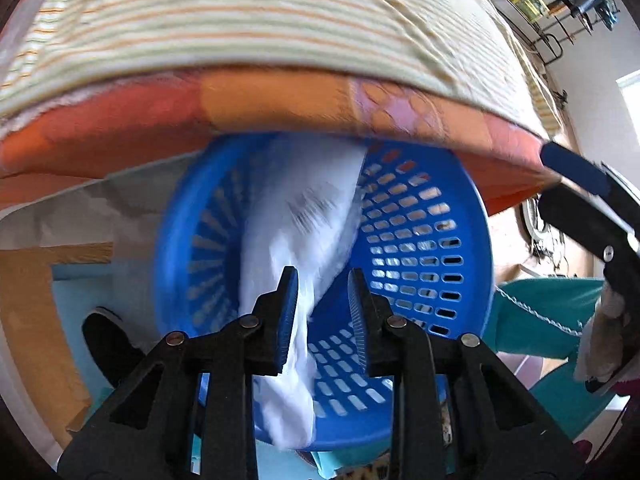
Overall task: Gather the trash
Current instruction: 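Open both tools to drop the tissue and carton into the blue basket, then move both tools back over the bed toward the remaining trash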
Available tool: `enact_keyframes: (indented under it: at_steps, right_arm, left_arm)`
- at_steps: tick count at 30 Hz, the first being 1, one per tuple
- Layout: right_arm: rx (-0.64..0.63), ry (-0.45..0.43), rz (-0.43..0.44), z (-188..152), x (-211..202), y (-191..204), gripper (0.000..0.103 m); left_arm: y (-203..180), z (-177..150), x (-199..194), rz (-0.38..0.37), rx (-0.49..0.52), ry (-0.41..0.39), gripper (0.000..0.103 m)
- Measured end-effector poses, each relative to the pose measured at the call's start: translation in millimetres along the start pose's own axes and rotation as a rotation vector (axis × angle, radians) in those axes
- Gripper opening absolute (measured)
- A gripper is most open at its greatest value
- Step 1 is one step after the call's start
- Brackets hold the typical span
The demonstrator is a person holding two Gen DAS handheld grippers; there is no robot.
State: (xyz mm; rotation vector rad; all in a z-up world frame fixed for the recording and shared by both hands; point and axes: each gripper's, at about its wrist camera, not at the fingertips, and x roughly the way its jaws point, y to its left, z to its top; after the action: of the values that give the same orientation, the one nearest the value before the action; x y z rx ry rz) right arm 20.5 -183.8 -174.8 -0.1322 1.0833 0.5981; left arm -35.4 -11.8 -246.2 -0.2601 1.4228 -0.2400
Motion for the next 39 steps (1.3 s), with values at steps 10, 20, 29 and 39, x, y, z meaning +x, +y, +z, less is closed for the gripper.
enact_keyframes:
  at_steps: [10, 20, 29, 39]
  right_arm:
    - [0.050, -0.010, 0.016, 3.8, -7.1, -10.4, 0.067]
    - [0.153, -0.081, 0.021, 24.9, -28.8, -35.6, 0.067]
    - [0.226, -0.144, 0.029, 49.5, -46.2, -61.7, 0.068]
    - [0.271, -0.184, 0.038, 85.3, -49.1, -78.5, 0.079]
  left_arm:
    - [-20.6, 3.0, -17.2, 0.006, 0.057, -0.043, 0.026]
    - [-43.2, 29.9, -60.3, 0.018, 0.146, -0.178, 0.052]
    - [-35.3, 77.7, -101.9, 0.029, 0.145, -0.303, 0.052]
    - [5.6, 158.4, -136.5, 0.041, 0.069, -0.424, 0.069]
